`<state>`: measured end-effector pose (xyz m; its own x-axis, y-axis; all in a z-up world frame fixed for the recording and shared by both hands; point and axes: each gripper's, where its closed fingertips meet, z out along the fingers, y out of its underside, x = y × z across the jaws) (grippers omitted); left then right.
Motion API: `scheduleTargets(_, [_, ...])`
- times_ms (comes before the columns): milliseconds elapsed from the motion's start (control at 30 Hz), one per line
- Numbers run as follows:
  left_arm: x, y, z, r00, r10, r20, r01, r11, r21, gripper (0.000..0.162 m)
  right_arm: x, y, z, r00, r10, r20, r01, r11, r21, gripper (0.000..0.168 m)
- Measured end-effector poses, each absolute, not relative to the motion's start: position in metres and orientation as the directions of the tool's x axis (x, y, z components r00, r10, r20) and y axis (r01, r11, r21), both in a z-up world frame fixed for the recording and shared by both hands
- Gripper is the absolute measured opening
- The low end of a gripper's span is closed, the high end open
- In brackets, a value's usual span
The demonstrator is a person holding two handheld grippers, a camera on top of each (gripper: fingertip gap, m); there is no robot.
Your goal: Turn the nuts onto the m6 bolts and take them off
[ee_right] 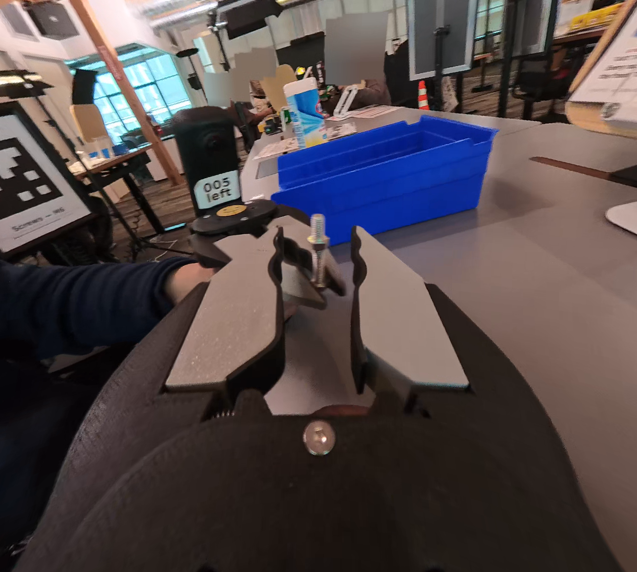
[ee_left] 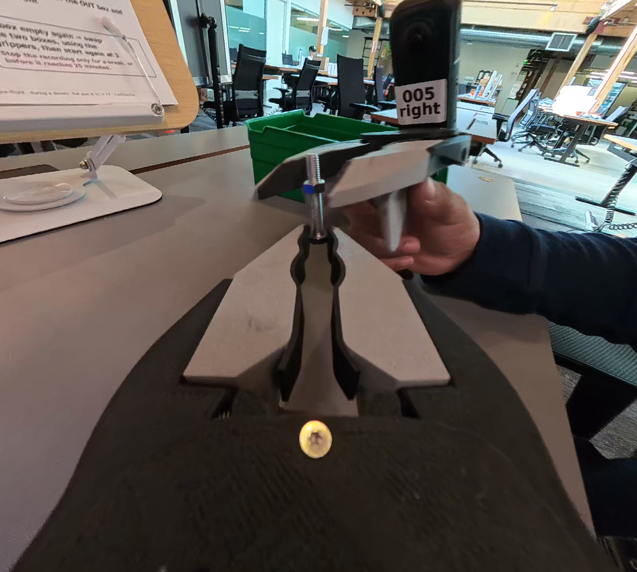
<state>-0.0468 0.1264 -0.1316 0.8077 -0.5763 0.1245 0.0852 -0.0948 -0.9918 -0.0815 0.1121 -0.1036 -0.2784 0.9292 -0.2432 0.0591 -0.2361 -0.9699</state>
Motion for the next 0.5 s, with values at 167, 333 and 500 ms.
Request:
scheduleTargets(167, [-0.058, 0.127, -0.121, 0.852, -0.517, 0.075, 0.071, -0.026, -0.997, 0.008, -0.076, 0.133, -0.102, -0.201, 0.950, -0.240, 0.059, -0.232, -0.971, 0.037])
scheduleTargets(333, [-0.073, 0.129, -0.121, 0.877, -0.471, 0.100, 0.097, -0.031, -0.995, 0.008, -0.052, 0.161, -0.081, -0.217, 0.906, -0.364, -0.057, -0.383, -0.922, 0.022])
scheduleTargets(500, [-0.053, 0.129, -0.131, 0.859, -0.512, 0.028, 0.004, -0.047, -0.999, 0.008, -0.073, 0.115, -0.091, -0.262, 0.949, -0.179, 0.034, -0.176, -0.984, 0.033])
